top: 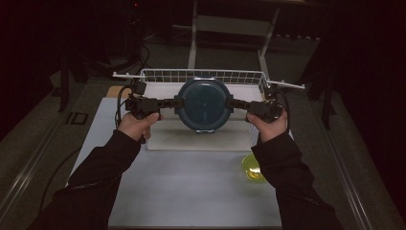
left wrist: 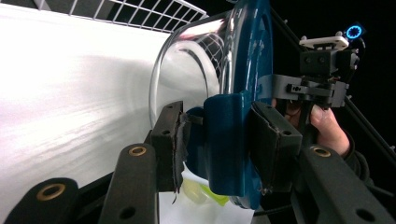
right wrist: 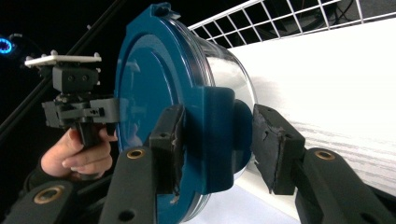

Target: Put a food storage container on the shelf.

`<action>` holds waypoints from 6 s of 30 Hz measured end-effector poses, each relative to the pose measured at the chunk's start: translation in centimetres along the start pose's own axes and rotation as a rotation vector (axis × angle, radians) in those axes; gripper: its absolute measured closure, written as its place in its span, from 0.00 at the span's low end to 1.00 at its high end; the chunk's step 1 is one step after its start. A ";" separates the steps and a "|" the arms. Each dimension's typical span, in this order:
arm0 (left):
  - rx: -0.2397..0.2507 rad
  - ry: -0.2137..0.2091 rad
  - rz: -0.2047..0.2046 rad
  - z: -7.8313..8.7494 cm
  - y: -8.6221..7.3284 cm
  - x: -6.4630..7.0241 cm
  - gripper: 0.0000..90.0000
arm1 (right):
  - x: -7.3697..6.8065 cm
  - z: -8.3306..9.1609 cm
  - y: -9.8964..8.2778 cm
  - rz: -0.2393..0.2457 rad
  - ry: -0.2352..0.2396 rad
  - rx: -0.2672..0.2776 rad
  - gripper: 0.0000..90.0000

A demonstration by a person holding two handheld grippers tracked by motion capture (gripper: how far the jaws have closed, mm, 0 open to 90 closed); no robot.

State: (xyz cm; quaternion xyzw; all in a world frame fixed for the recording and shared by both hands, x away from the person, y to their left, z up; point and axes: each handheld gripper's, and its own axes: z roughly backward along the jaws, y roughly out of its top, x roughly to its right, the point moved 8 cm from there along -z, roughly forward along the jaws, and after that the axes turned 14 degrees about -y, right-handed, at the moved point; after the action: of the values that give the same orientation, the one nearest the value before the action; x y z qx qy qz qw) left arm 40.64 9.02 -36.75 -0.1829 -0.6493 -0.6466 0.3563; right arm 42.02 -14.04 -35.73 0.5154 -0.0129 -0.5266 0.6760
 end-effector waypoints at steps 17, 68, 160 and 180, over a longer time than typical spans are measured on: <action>0.058 0.082 -0.003 -0.3 1.6 -1.7 0.66 | 0.8 -1.7 1.3 -0.008 -0.076 0.004 0.65; -0.034 0.130 -0.354 2.1 -8.4 3.1 0.00 | -5.7 3.6 -6.0 0.271 0.036 0.024 0.95; -0.160 0.166 -0.366 2.0 -21.6 -1.0 0.00 | 0.0 2.9 -8.4 0.365 -0.038 0.144 0.16; -0.150 0.125 -0.412 2.1 -21.7 -0.2 0.00 | 5.2 6.8 -11.9 0.359 -0.153 0.152 0.16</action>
State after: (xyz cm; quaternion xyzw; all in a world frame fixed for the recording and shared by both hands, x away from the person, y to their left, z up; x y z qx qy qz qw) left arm 25.15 9.04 -52.04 -0.0320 -0.5995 -0.7623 0.2418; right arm 32.18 -21.42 -43.72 0.5127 -0.1958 -0.4327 0.7152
